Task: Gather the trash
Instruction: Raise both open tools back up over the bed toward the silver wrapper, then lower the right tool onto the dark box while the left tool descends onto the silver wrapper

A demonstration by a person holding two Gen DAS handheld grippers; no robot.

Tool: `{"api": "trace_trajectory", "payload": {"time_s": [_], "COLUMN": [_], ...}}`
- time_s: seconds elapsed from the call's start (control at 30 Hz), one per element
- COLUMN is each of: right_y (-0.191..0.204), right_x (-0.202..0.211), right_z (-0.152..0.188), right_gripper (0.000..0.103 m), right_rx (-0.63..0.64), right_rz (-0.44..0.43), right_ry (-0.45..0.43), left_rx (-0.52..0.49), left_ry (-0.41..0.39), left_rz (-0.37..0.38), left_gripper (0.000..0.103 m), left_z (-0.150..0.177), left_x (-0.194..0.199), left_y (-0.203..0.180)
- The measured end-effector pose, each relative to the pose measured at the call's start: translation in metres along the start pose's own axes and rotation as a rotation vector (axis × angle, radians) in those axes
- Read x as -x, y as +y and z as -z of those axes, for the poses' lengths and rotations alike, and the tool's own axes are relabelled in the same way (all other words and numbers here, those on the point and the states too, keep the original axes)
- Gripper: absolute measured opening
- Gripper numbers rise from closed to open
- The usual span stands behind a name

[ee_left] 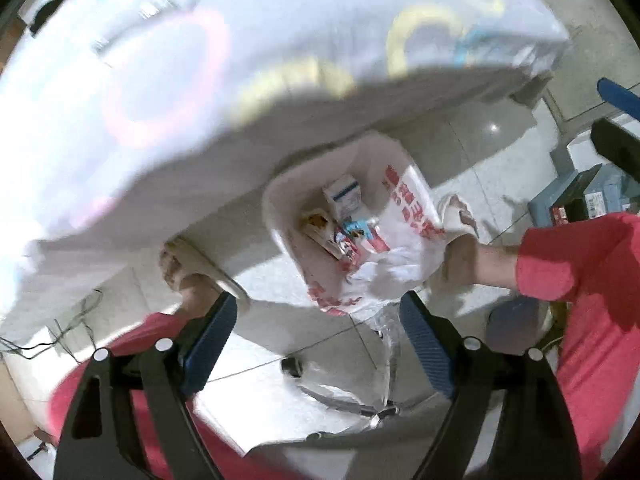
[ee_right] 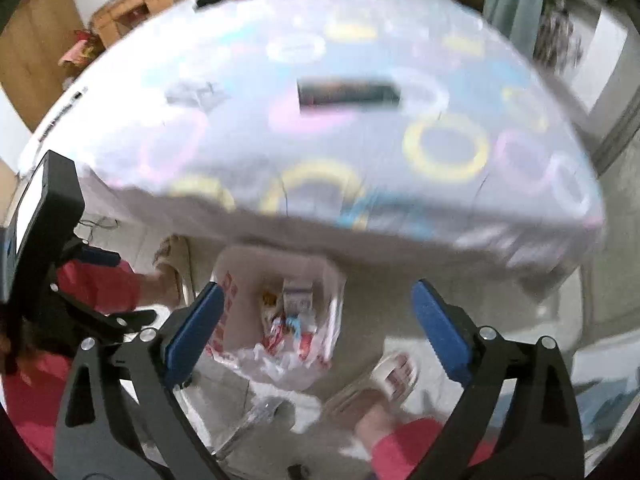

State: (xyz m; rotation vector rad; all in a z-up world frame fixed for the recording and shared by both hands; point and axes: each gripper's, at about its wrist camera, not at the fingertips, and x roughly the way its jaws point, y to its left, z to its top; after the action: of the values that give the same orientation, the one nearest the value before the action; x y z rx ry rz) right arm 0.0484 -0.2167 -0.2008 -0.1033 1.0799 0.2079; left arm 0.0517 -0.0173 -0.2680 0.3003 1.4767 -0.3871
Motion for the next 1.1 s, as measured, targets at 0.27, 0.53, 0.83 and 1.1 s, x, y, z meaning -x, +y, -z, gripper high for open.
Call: {"api": "trace_trajectory", "payload": {"time_s": [0.27,0.53,0.83,1.1], "right_y": [-0.001,0.000,-0.001,0.001], "right_x": [0.091,0.124,0.099,0.020], "right_z": [-0.057,-0.123,-0.203,-0.241], "right_gripper": [0.096,0.096,0.096,0.096], "right_rx": [0.215,0.471,0.668,0.763], "right_rz": [-0.025,-0.154,-0.228,-0.186], "right_ry": [-0.108,-0.084,-0.017,0.124], "left_rx": [-0.106,-0.379,-0.666,-0.727], "left_ry": [-0.152,-0.198,-0.067,0.077], "left_rz": [-0.069,-0.122,-0.152,-0.108], "left_gripper": [0.085,0.090,0.091,0.091], "left_z": [-0.030,-0.085,-0.133,-0.175], "left_x": [0.123,0.195,0.164,0.082], "left_y": [0.043,0.063,0.061,0.070]}}
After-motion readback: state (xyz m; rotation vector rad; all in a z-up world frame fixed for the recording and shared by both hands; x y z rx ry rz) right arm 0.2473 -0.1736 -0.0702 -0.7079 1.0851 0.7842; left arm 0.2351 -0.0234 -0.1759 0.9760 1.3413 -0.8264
